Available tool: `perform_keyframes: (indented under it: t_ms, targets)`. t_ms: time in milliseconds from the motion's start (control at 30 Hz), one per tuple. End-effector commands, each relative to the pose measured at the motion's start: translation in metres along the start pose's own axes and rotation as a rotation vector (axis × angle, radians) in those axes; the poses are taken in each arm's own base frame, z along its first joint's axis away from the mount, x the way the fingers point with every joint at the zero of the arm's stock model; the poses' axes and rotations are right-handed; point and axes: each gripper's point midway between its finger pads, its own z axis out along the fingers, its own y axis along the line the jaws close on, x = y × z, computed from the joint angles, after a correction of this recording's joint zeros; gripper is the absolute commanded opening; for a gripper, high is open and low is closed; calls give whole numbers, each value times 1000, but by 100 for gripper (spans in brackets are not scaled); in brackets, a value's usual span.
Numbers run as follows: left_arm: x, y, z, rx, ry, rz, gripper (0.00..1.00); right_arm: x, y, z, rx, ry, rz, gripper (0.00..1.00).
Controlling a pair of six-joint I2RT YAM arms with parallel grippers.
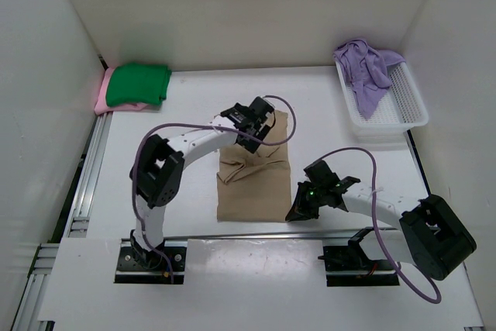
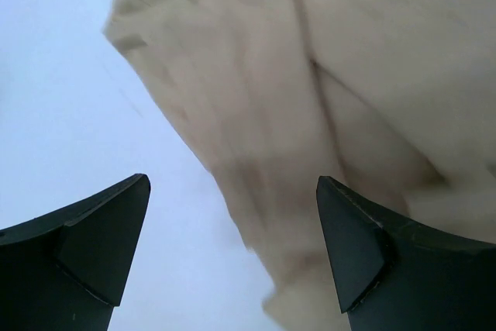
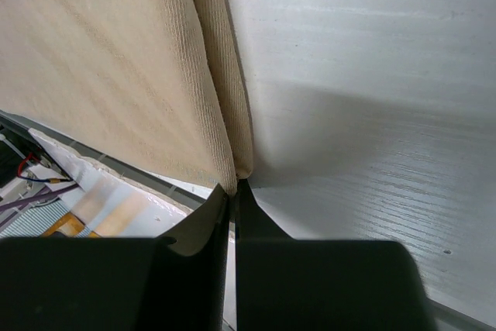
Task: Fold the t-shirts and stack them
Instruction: Fold the folded rectangular tshirt in 1/3 of the way
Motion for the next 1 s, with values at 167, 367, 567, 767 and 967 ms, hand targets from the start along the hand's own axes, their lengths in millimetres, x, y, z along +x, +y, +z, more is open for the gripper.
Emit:
perform_keyframes:
  t_ms: [167, 367, 567, 767, 967]
  targets:
    - [78, -72, -61, 243, 121, 222, 100, 9, -26, 2, 105, 24, 3, 0]
    - [63, -76, -31, 148, 121, 233, 100, 9, -26, 2, 105, 24, 3, 0]
    - [53, -55, -13, 11, 99, 215, 100, 9, -24, 1, 97, 18, -1, 0]
    - [47, -20, -9, -77, 100, 165, 100, 12, -29, 2, 103, 22, 2, 0]
    - [37, -3, -20, -97, 68, 123, 100, 12, -29, 2, 103, 22, 2, 0]
